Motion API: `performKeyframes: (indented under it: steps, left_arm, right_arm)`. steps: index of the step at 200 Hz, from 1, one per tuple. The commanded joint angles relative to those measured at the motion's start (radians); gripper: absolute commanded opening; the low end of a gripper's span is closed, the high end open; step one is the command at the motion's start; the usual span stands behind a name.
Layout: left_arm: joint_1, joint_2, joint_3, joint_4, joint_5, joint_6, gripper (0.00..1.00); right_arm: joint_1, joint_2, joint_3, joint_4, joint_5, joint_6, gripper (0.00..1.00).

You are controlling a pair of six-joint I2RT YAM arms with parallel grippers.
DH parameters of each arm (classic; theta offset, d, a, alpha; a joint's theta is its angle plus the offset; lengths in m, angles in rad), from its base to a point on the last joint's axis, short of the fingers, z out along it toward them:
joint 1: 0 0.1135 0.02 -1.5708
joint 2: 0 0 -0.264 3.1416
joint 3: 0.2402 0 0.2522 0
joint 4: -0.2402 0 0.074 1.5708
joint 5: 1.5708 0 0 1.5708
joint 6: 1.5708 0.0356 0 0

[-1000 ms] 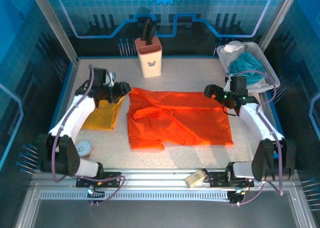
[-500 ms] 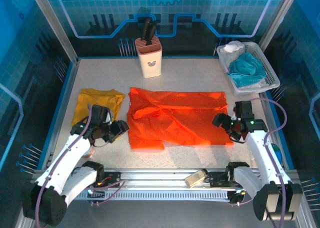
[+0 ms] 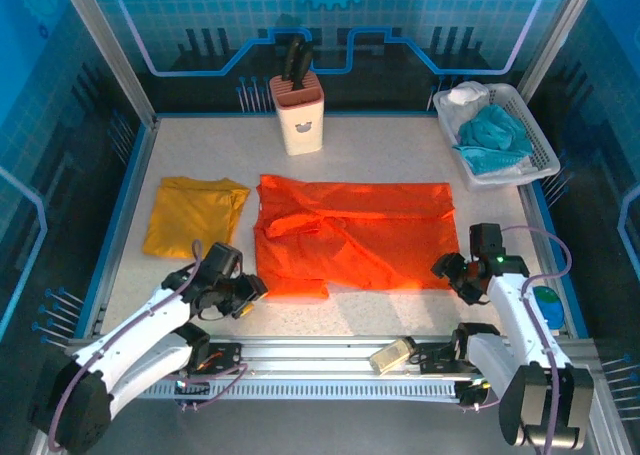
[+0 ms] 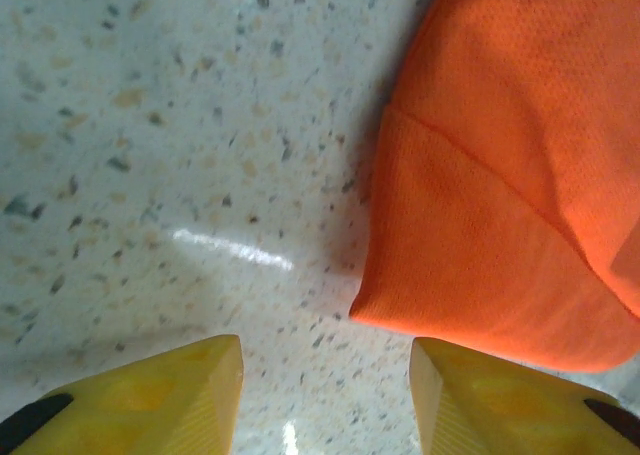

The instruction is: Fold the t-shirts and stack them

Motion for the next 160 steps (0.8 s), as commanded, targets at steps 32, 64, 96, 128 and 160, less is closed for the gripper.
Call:
performKeyframes:
  steps: [32, 64, 96, 128, 160]
  left_arm:
    - [-0.042, 0.101, -0.033, 0.205, -0.042, -0.086, 0.49]
    - [-0.059, 0.166, -0.031, 0.252, -0.049, -0.088, 0.49]
    - [-0.065, 0.191, -0.019, 0.293, -0.072, -0.089, 0.45]
    - [-0.066, 0.226, 0.046, 0.298, -0.087, -0.063, 0.41]
    - [-0.067, 0.273, 0.087, 0.328, -0.069, -0.05, 0.33]
  right_arm:
    - [-0.014, 0.03, -0.08, 0.134, 0.026, 0.066, 0.65]
    - [-0.014, 0.087, -0.076, 0.187, 0.027, 0.051, 0.62]
    - [-0.015, 0.109, -0.071, 0.223, 0.037, 0.03, 0.51]
    - [-0.015, 0.124, -0.061, 0.238, 0.051, 0.012, 0.47]
    - [-0.015, 0.153, -0.061, 0.267, 0.036, 0.01, 0.36]
